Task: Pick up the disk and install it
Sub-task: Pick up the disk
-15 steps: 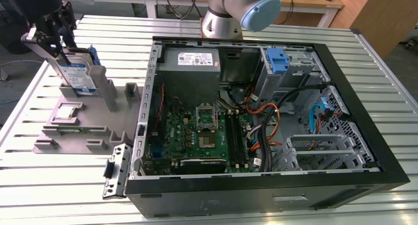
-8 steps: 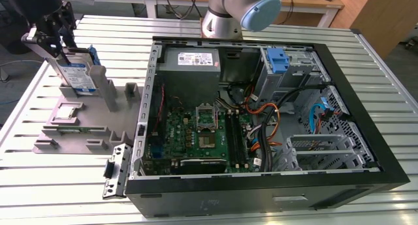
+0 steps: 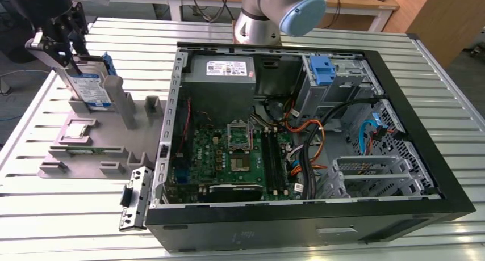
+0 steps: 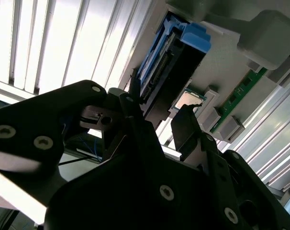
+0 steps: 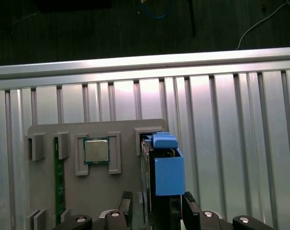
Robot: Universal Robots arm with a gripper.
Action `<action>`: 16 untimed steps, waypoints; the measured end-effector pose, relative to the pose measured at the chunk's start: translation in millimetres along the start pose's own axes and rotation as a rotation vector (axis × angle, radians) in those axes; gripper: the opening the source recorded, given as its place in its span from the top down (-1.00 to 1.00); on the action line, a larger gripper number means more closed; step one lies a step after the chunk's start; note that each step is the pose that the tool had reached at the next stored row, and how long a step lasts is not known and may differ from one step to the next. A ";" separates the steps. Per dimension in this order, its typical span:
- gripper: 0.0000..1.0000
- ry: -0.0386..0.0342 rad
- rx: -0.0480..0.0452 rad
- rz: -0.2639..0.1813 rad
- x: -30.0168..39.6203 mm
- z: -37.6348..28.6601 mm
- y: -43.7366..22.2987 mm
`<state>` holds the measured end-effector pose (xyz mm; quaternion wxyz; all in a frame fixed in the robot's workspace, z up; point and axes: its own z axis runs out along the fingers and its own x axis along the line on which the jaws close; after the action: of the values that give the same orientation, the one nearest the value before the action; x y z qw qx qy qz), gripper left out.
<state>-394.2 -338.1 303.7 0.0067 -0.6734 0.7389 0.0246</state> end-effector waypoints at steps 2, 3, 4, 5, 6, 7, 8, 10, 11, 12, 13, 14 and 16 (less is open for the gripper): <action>-0.06 0.0000 0.0000 0.000 0.0 0.0 0.0; -0.06 0.0000 0.0000 0.000 0.0 0.0 0.0; -0.06 0.0000 0.0000 0.000 0.0 0.0 0.0; -0.06 0.0000 -0.0001 0.000 0.0 0.1 0.0; -0.06 0.0001 -0.0001 -0.002 0.0 0.1 0.0; -0.06 0.0001 -0.0002 -0.005 0.0 0.2 0.0; -0.06 0.0002 -0.0004 -0.009 0.0 0.2 0.0; -0.06 0.0004 -0.0006 -0.013 0.0 0.2 0.0; -0.06 0.0004 -0.0007 -0.015 0.0 0.2 0.0; -0.06 0.0003 -0.0008 -0.018 0.0 0.3 0.0; -0.06 -0.0008 -0.0010 -0.022 0.0 0.3 0.0; -0.06 -0.0080 -0.0016 -0.027 0.0 0.5 0.0; -0.06 -0.0211 -0.0029 -0.034 0.0 0.5 0.0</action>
<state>-394.2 -338.1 303.3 0.0140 -0.6856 0.7271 0.0327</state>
